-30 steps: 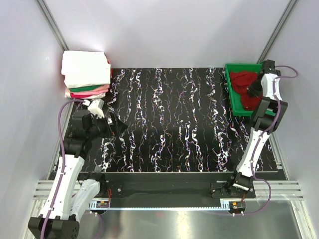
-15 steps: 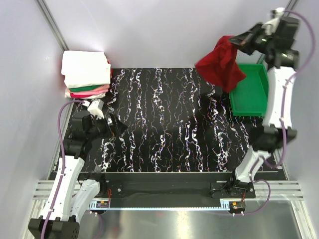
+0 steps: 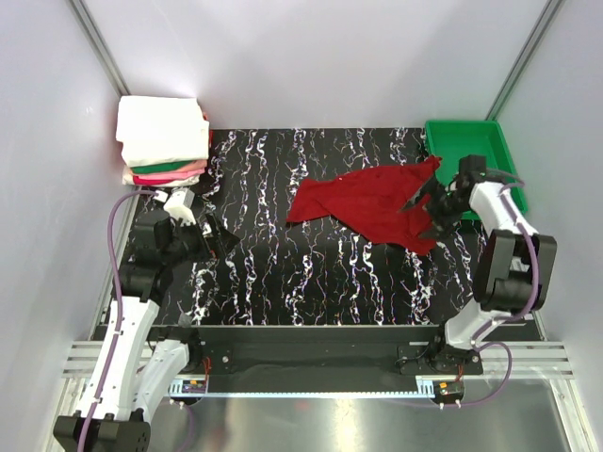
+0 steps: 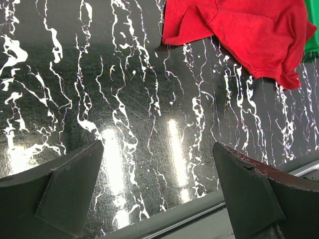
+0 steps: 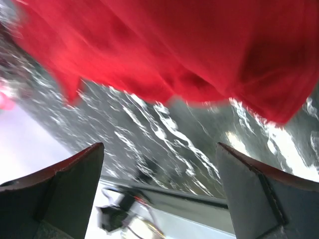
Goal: Fold and stack the t-shirts
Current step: Move the tshirt to the center of the board
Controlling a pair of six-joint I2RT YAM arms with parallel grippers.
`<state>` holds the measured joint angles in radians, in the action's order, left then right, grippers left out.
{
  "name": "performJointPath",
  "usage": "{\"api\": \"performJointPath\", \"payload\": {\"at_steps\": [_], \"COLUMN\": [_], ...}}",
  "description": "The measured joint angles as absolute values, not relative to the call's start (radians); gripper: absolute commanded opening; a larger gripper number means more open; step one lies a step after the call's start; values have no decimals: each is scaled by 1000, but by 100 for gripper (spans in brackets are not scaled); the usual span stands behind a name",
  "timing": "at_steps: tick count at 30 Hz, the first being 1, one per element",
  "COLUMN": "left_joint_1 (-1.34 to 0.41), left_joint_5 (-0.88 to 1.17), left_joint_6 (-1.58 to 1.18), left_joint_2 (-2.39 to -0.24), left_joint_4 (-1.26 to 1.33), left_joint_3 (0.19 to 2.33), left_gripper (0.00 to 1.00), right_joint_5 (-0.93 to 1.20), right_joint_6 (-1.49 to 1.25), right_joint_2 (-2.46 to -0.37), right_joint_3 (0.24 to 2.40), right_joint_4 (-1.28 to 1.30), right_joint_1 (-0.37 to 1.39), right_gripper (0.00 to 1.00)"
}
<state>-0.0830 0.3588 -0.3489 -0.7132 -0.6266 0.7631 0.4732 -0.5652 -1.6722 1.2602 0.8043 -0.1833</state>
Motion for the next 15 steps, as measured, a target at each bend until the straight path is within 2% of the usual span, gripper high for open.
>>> {"api": "performJointPath", "payload": {"at_steps": [8, 15], "left_joint_1": [-83, -83], "left_joint_5": [356, 353], "left_joint_6": [-349, -349], "left_joint_2": [-713, -713], "left_joint_4": [-626, -626], "left_joint_3": [763, 763], "left_gripper": [99, 99], "right_joint_5": [318, 170], "right_joint_6": [-551, -571], "right_joint_2": [-1489, -1719], "right_joint_3": [1238, 1362], "right_joint_4": [797, 780], "right_joint_1": [43, 307], "right_gripper": [99, 100]}}
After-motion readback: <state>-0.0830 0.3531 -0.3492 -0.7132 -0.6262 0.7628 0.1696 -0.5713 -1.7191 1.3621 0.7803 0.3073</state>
